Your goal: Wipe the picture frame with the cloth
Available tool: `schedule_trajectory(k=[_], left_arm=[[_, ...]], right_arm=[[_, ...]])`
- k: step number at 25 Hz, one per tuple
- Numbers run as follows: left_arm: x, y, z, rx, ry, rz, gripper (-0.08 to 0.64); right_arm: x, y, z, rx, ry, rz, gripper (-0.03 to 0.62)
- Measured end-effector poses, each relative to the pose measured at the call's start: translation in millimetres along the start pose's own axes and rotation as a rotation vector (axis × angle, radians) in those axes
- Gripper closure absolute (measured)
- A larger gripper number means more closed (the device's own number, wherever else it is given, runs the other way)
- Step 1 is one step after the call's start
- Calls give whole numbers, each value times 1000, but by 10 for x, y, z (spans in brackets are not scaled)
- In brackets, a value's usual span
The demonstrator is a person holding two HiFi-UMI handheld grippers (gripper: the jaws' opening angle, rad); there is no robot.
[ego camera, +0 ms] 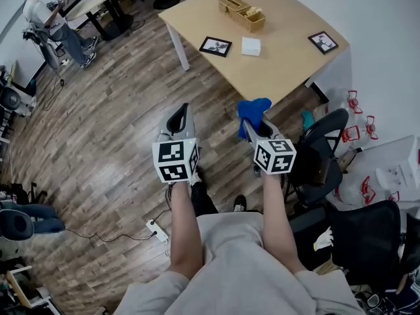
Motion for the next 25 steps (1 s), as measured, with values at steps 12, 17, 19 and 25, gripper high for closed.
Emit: schedule_trajectory(k=[12,17,19,25], left_arm=[[-1345,-576,-912,11,160,-8,508],[-1839,-686,-1284,17,241,-45,508],[-1986,-733,-1397,20,267,-56,508],[-2291,-850,-1725,33,293,-74,508]], right_arm=[[-1180,-429,97,-41,177,-19,486],[-1635,-569,76,-62,248,-28,486],[-1761,-625,77,-67,275,-31,486],[-2046,-733,66,-85,305,-38,486]])
Point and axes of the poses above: the fingertips, and each gripper's own axes: x backward along the fingers, z to its right, y out of its underside, the point moved 7 cm from there along x, backward along the fingers, and after that the axes turned 13 degrees about x, right-handed, at the moved point
